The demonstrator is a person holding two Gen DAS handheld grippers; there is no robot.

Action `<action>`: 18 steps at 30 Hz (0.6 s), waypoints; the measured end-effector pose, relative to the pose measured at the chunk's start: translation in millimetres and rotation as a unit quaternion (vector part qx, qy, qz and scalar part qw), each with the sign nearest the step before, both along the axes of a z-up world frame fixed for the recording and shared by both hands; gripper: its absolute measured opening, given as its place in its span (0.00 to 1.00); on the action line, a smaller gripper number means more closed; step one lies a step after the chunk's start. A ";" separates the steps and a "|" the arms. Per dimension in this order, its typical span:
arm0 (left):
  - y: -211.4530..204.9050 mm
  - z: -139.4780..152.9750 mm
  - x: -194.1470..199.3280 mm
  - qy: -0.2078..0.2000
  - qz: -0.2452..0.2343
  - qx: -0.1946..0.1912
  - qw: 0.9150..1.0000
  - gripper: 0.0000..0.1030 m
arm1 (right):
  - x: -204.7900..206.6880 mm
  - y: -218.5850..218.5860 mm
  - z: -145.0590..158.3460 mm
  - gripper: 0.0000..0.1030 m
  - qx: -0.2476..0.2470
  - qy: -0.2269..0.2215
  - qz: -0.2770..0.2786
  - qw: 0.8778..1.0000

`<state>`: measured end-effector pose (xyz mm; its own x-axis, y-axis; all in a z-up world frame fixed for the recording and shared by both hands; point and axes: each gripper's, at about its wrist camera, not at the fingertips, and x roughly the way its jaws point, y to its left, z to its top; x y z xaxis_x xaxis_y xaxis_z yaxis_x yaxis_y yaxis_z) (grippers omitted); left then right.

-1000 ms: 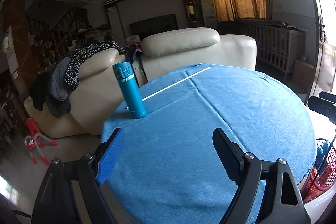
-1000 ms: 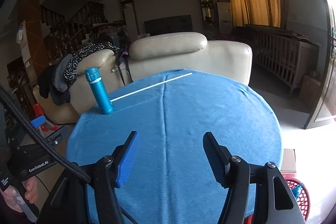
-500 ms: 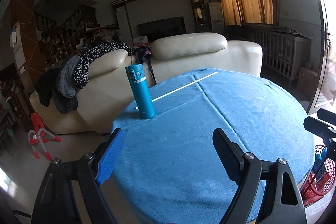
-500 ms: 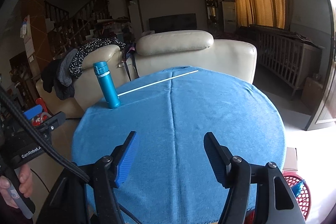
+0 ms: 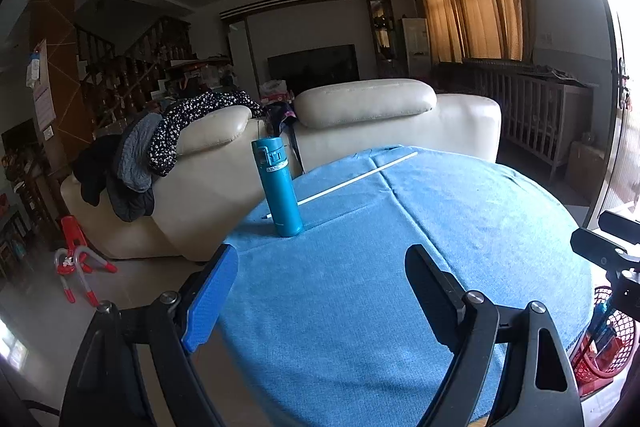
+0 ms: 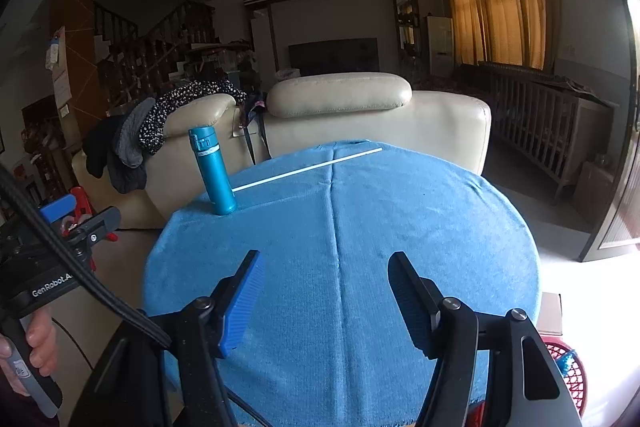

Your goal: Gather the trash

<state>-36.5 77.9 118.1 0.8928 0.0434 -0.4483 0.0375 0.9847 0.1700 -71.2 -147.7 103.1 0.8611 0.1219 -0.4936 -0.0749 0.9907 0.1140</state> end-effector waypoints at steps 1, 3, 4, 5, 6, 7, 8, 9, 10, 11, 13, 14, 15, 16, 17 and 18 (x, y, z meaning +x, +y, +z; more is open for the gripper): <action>0.6 0.7 -0.2 -0.001 0.001 -0.001 1.000 0.84 | -0.6 1.0 1.0 0.66 -0.001 -0.001 0.000 1.000; 1.5 1.6 -0.6 -0.002 0.003 -0.003 1.000 0.84 | -1.4 2.4 3.1 0.66 -0.004 -0.005 -0.001 1.000; 1.6 1.9 -0.3 -0.002 0.003 -0.004 1.000 0.84 | -1.7 2.9 4.3 0.66 -0.006 -0.007 -0.002 1.000; 1.5 2.0 0.4 -0.002 0.003 -0.005 1.000 0.84 | -1.7 3.2 5.5 0.66 -0.008 -0.009 -0.002 1.000; 1.5 1.8 0.2 -0.002 0.003 -0.004 1.000 0.84 | -1.5 3.4 6.9 0.66 -0.010 -0.012 -0.003 1.000; 1.5 1.9 1.0 -0.002 0.004 -0.003 1.000 0.84 | -1.3 3.4 8.1 0.66 -0.011 -0.014 -0.004 1.000; 1.6 1.6 0.1 -0.003 0.004 -0.004 1.000 0.84 | -1.4 3.5 8.8 0.66 -0.012 -0.015 -0.005 1.000; 1.5 1.7 0.9 -0.002 0.004 -0.004 1.000 0.84 | -0.8 3.1 9.6 0.66 -0.012 -0.016 -0.005 1.000; 1.0 1.6 1.8 -0.001 0.004 -0.003 1.000 0.84 | -0.4 2.6 10.2 0.66 -0.013 -0.017 -0.006 1.000; 1.1 1.5 1.7 -0.001 0.004 -0.003 1.000 0.84 | 0.3 2.0 10.6 0.66 -0.013 -0.019 -0.008 1.000; 0.3 1.4 3.7 0.001 0.003 -0.002 1.000 0.84 | 1.2 1.1 11.3 0.67 -0.016 -0.021 -0.011 1.000; -0.2 1.2 4.9 0.002 0.003 -0.002 1.000 0.84 | 1.9 0.7 11.5 0.67 -0.016 -0.022 -0.012 1.000; -1.3 1.0 6.8 0.003 0.002 -0.002 1.000 0.84 | 2.8 -0.1 11.7 0.67 -0.017 -0.022 -0.013 1.000; -1.6 0.9 8.1 0.004 0.002 -0.002 1.000 0.84 | 3.7 -0.9 11.8 0.67 -0.017 -0.023 -0.014 0.999; -2.7 0.1 9.3 0.005 0.001 -0.002 1.000 0.84 | 4.7 -1.7 11.9 0.67 -0.018 -0.023 -0.015 0.999; -3.4 -0.2 10.9 0.005 0.001 -0.002 1.000 0.84 | 5.5 -2.3 12.1 0.67 -0.018 -0.023 -0.016 0.999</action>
<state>-25.6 74.5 118.0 0.8878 0.0443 -0.4581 0.0366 0.9854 0.1662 -65.7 -150.0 115.2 0.8866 0.0761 -0.4563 -0.0467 0.9961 0.0754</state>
